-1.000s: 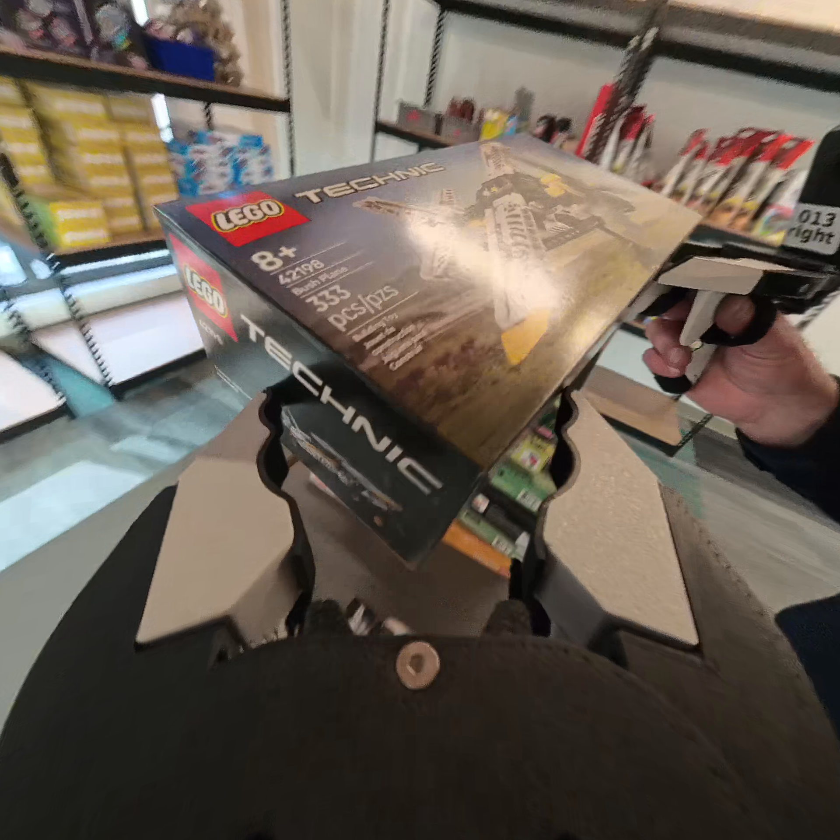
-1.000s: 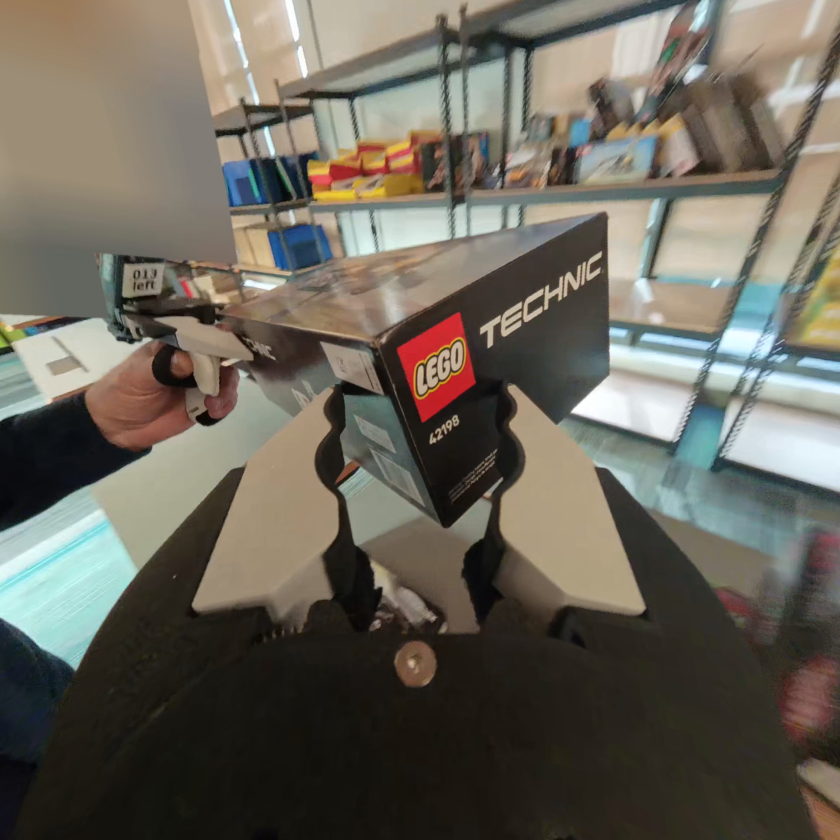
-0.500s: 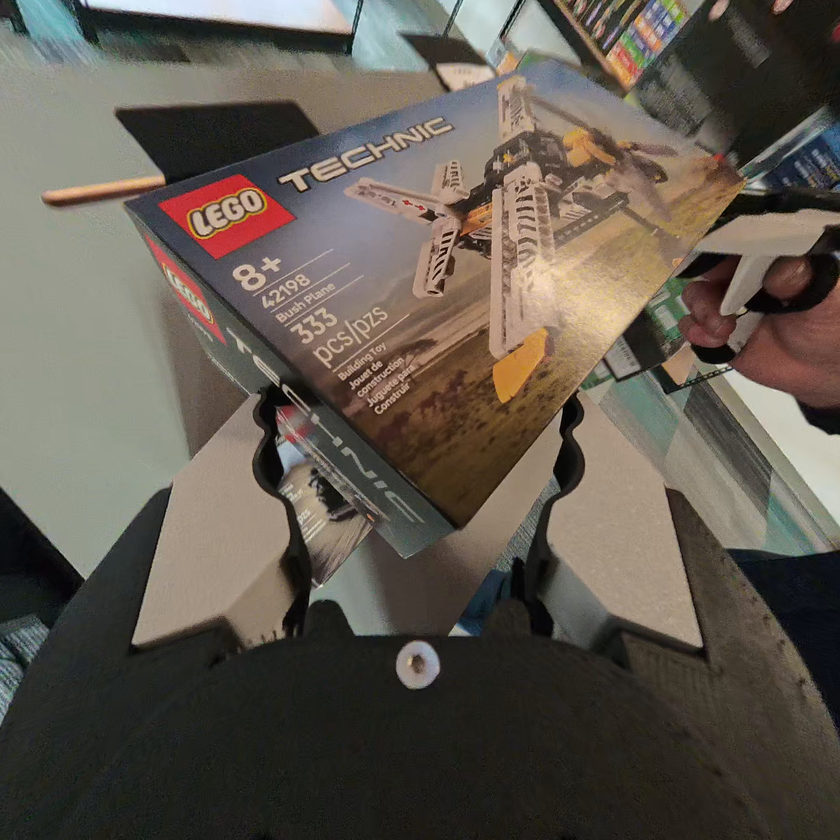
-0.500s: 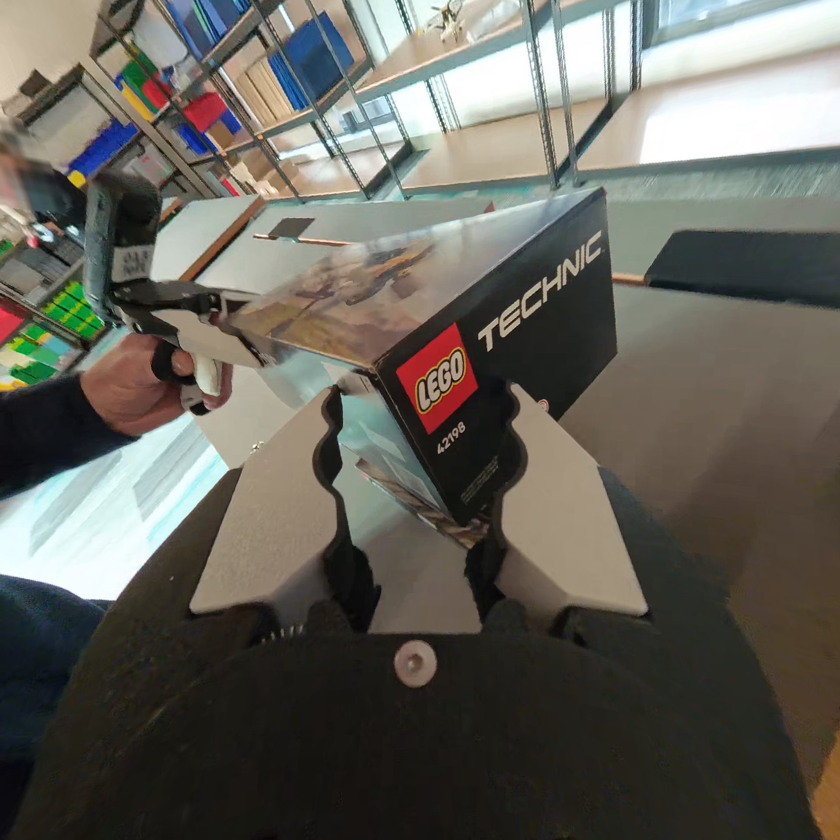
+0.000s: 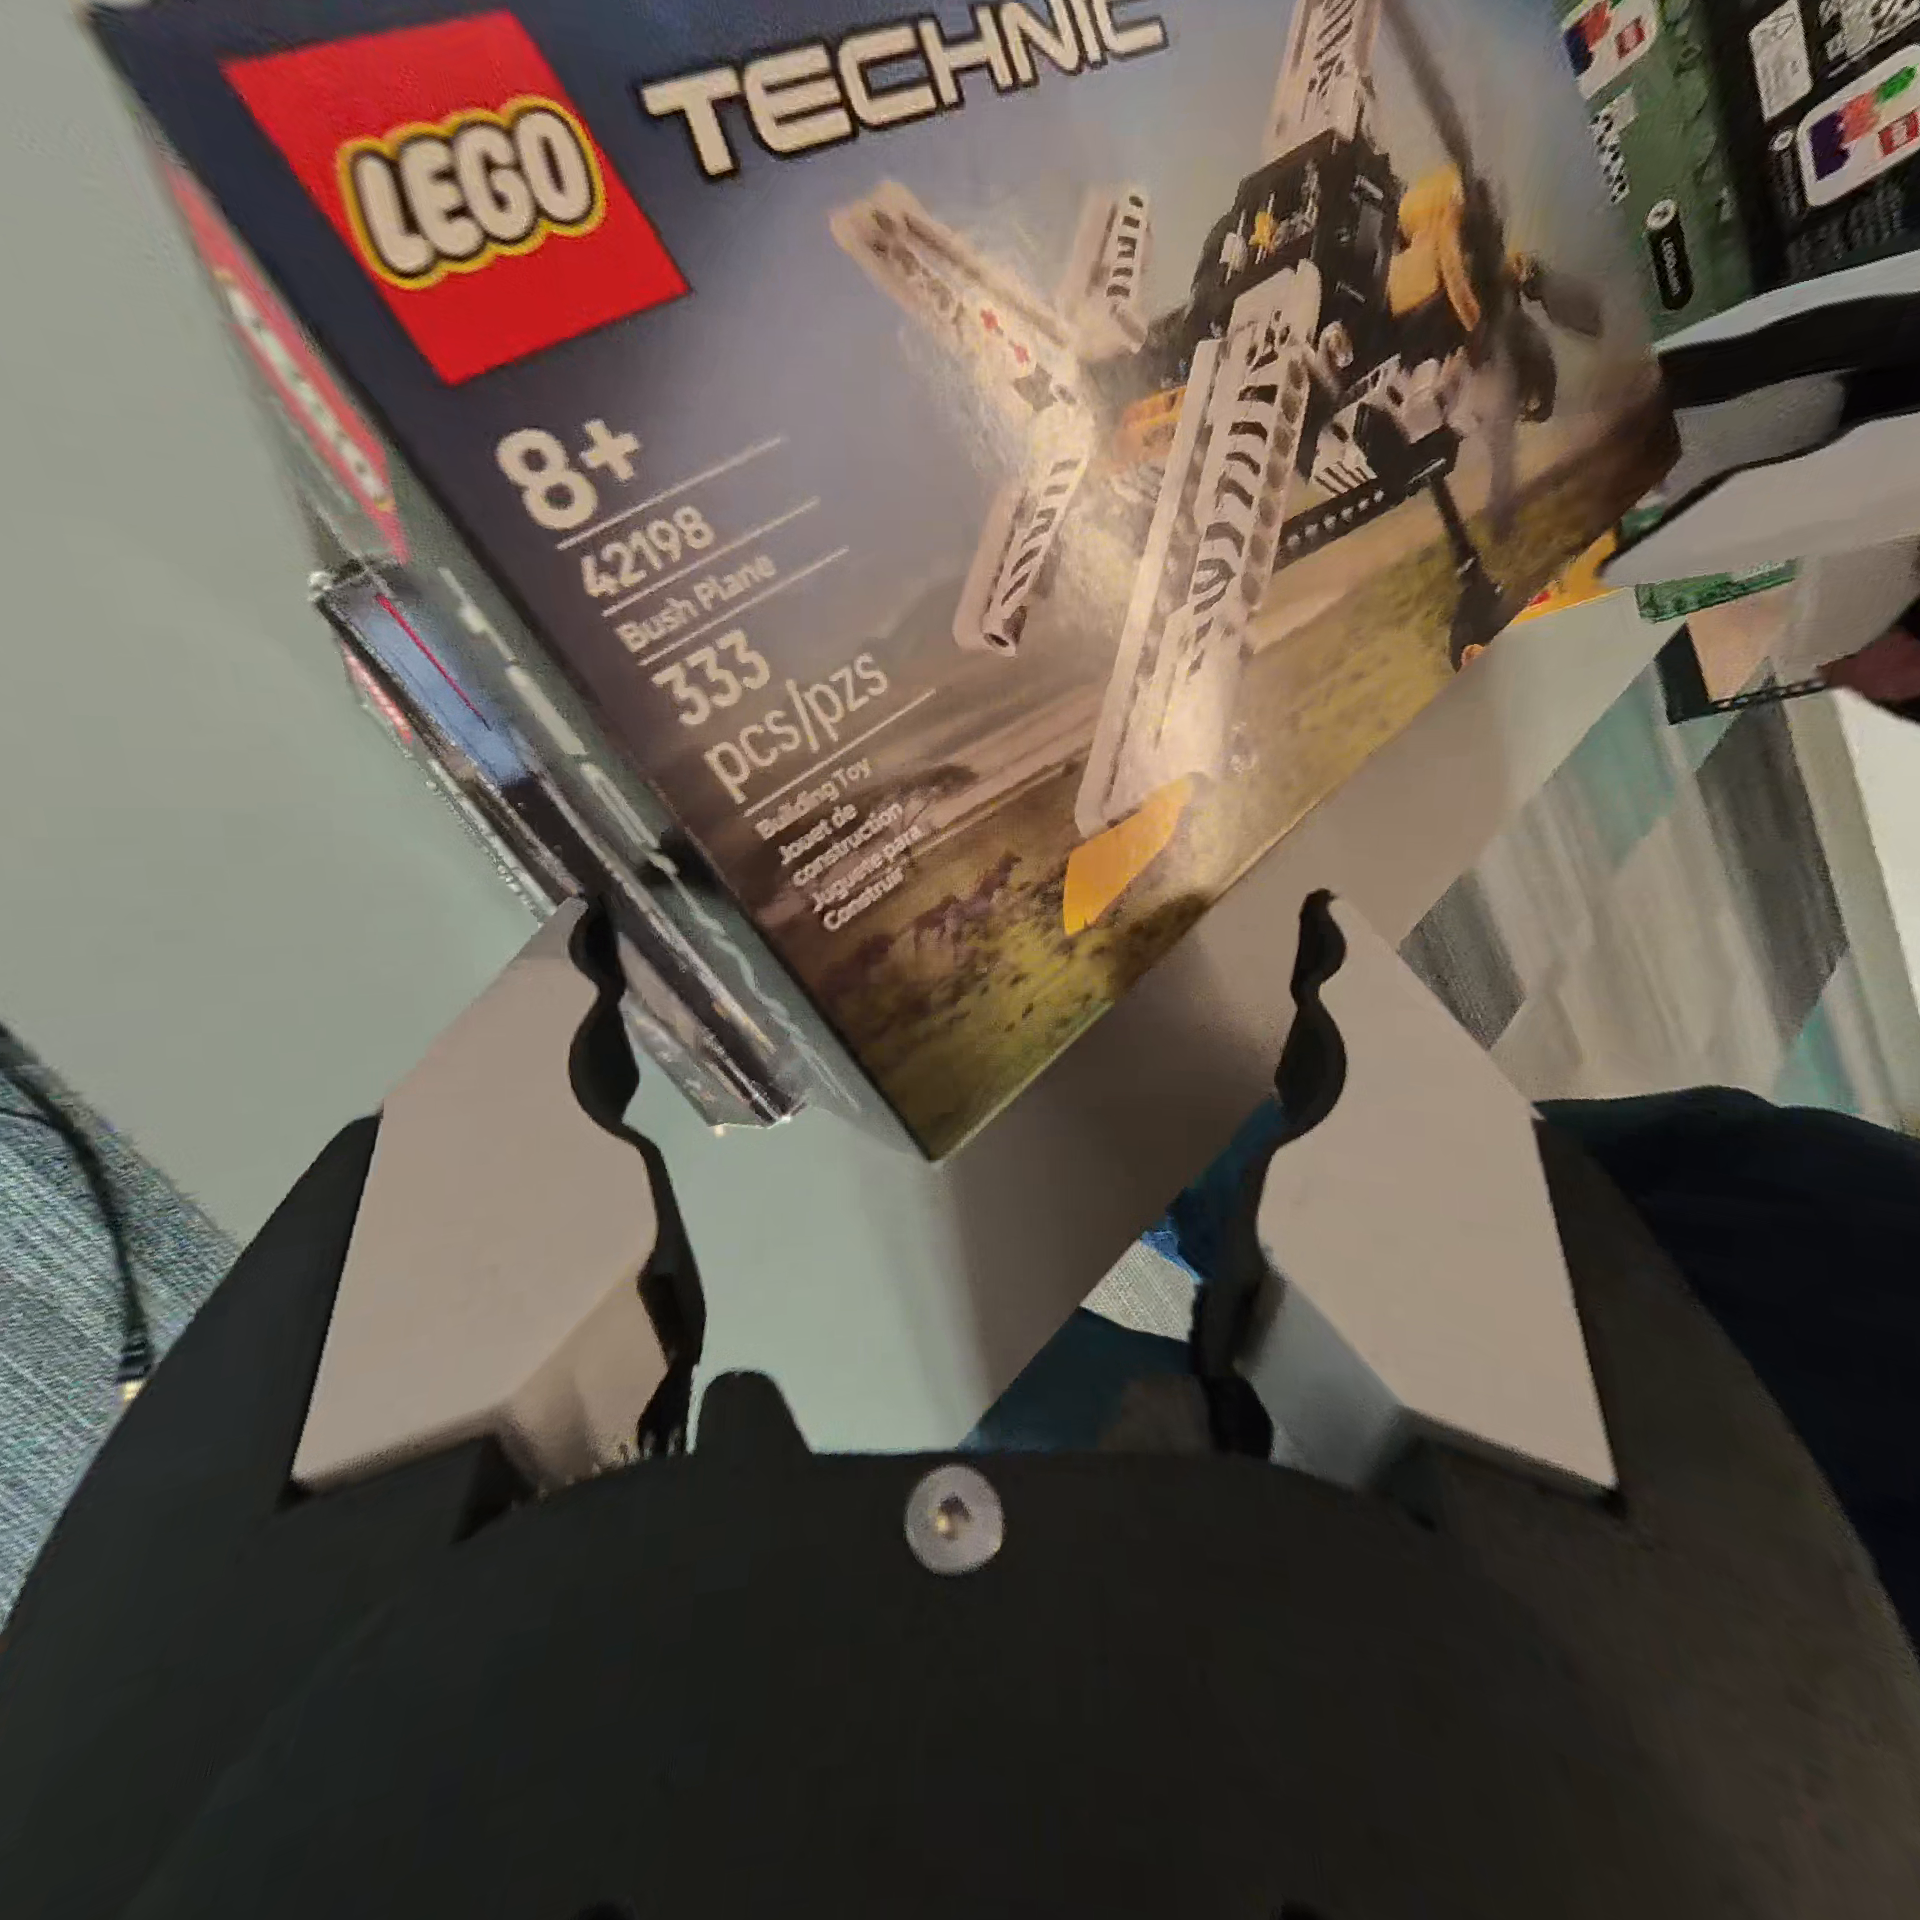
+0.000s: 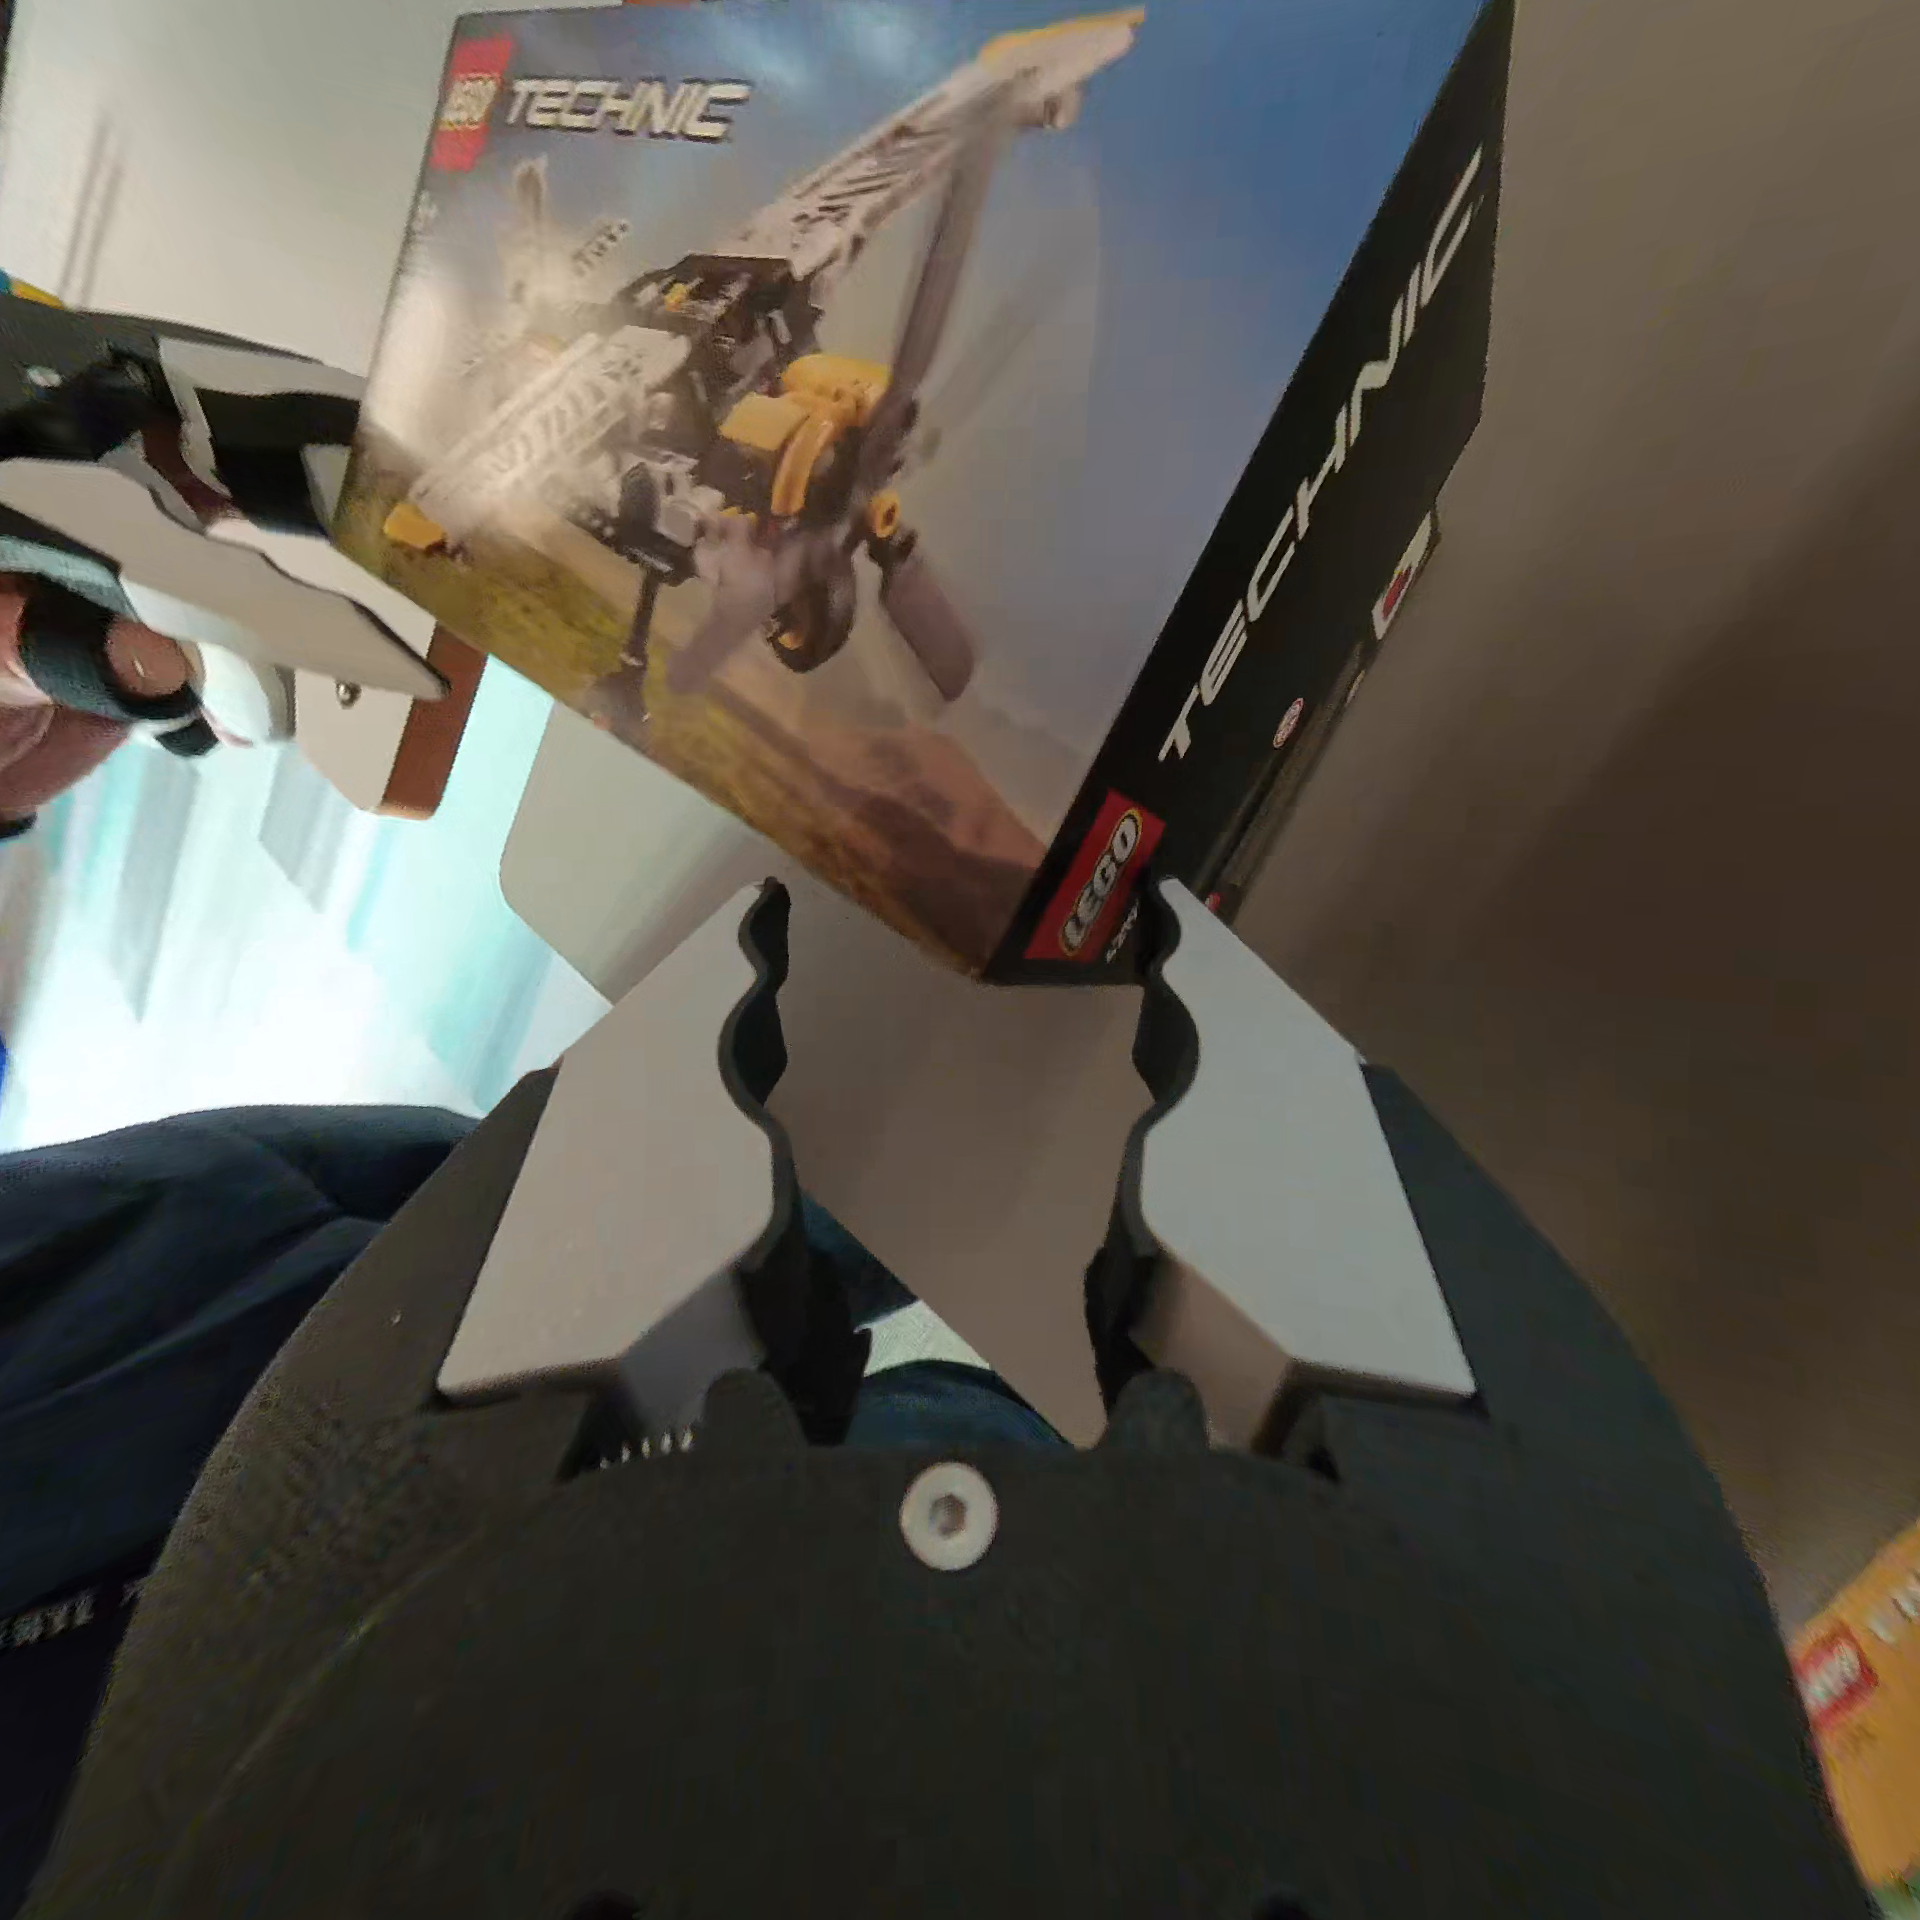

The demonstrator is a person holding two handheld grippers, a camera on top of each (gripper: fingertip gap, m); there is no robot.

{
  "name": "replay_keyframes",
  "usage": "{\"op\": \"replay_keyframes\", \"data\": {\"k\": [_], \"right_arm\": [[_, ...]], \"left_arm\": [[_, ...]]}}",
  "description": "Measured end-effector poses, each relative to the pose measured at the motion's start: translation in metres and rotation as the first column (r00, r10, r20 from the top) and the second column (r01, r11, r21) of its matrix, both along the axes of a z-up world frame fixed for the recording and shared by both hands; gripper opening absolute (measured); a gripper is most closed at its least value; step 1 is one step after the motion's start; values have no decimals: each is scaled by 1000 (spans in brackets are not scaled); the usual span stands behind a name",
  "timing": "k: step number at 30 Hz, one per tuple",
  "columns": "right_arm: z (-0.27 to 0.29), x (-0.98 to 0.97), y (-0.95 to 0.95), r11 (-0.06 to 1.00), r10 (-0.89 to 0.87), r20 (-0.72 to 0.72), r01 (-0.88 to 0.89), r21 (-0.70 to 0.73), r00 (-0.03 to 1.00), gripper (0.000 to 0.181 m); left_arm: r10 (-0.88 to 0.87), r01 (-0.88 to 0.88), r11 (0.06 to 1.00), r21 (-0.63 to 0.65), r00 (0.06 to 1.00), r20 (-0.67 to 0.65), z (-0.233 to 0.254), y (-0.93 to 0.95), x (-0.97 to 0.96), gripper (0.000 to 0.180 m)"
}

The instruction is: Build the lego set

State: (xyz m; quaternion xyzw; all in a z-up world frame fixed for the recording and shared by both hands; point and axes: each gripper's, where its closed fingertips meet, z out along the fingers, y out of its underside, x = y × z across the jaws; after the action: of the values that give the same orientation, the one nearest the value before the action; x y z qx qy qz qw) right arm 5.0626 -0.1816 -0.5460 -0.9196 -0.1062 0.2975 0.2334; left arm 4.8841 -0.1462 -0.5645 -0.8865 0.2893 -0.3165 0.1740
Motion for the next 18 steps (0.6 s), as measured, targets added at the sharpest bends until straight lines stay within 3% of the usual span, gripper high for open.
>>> {"op": "replay_keyframes", "data": {"k": [3, 7, 13, 15, 18], "right_arm": [[42, 5, -3, 996, 5, -2, -5, 85, 1000, 67], [161, 21, 4, 925, -2, 12, -3, 379, 1000, 66], [373, 143, -3, 593, -253, 36, 125, 796, 967, 73], [421, 211, -15, 478, -400, 42, 170, 862, 915, 80], [453, 324, -37, 395, -596, 40, 248, 885, 802, 98]], "left_arm": [[5, -4, 997, 82, 1000, -15, 27, 13, -7, 121], [-12, 6, 963, 270, 1000, 20, 102, 43, 16, 115], [-217, 110, 904, 414, 951, 219, 222, 57, 145, 107], [-321, 171, 865, 471, 910, 260, 261, 48, 199, 108], [-478, 263, 796, 545, 825, 300, 314, 22, 278, 111]]}}
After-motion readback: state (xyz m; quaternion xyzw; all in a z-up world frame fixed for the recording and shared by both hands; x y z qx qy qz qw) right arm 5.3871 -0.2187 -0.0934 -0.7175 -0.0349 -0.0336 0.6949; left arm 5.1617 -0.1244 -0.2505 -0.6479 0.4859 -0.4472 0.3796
